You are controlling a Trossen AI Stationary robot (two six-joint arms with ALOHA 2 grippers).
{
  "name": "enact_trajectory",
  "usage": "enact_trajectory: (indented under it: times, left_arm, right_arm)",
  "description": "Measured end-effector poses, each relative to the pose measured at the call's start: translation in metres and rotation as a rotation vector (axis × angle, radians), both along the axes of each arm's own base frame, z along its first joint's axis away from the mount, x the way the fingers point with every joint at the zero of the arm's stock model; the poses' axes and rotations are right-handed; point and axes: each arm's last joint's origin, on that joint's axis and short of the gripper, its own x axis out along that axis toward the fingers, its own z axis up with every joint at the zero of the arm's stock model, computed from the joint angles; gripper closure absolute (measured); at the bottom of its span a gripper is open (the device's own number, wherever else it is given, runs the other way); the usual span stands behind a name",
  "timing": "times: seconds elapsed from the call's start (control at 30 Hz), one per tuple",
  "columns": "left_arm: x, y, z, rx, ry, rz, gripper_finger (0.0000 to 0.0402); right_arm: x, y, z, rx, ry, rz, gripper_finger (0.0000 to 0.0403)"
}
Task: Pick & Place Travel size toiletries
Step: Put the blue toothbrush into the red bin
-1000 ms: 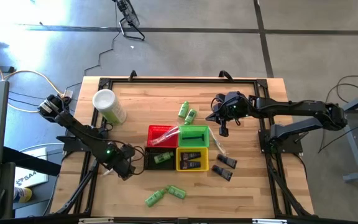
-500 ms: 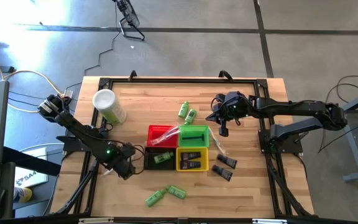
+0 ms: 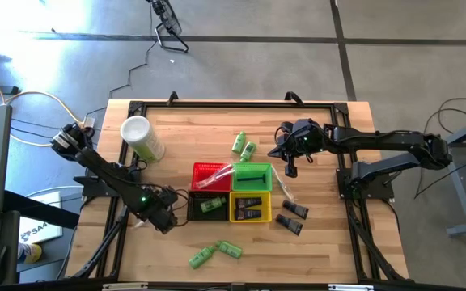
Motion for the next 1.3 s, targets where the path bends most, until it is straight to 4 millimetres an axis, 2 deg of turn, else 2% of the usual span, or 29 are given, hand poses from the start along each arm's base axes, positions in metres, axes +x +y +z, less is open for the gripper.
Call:
enact_trajectory:
  times: [0.2, 0.57, 0.93, 1.3]
  left_arm:
    - [-0.010, 0.007, -0.025, -0.006, 0.000, 0.041, 0.0156]
    - [-0.011, 0.008, -0.031, -0.022, -0.023, 0.030, 0.0159]
    - [-0.010, 0.007, -0.031, -0.033, -0.035, 0.034, 0.0253]
    - [-0.008, 0.006, -0.031, -0.044, -0.049, 0.035, 0.0314]
  right_arm:
    - [0.000, 0.000, 0.000, -0.001, -0.001, 0.000, 0.0400]
    - [0.000, 0.000, 0.000, -0.002, -0.004, 0.000, 0.0401]
    - [0.001, 0.000, 0.001, -0.005, -0.016, 0.000, 0.0401]
    - [0.001, 0.000, 0.001, -0.005, -0.016, 0.000, 0.0401]
